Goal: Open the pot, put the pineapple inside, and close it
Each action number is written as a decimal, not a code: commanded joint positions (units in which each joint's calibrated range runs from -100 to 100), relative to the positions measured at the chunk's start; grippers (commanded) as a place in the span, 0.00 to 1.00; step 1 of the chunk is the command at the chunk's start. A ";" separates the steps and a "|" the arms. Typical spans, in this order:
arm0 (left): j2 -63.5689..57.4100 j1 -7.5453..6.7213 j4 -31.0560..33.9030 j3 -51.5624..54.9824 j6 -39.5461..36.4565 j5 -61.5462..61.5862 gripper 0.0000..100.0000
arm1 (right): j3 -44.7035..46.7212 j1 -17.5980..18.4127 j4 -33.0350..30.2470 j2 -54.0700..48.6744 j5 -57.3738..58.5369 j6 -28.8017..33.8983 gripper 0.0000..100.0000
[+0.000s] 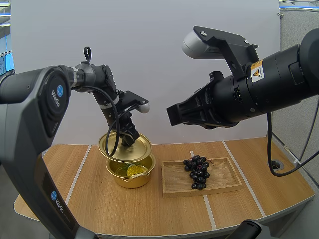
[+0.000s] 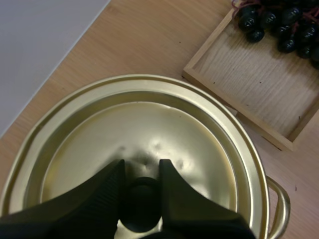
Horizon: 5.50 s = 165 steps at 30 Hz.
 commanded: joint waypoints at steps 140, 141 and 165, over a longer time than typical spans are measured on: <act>7.11 3.34 -16.87 7.18 15.61 -4.34 1.00 | 0.14 -0.01 -0.35 -0.68 0.00 0.04 0.00; 7.00 3.34 -16.87 7.18 15.61 -3.93 1.00 | 0.14 -0.01 -0.35 -0.68 0.00 0.04 0.00; -22.95 3.43 -8.24 -19.23 6.51 9.64 1.00 | 0.14 -0.01 -0.35 -0.68 0.00 0.04 0.00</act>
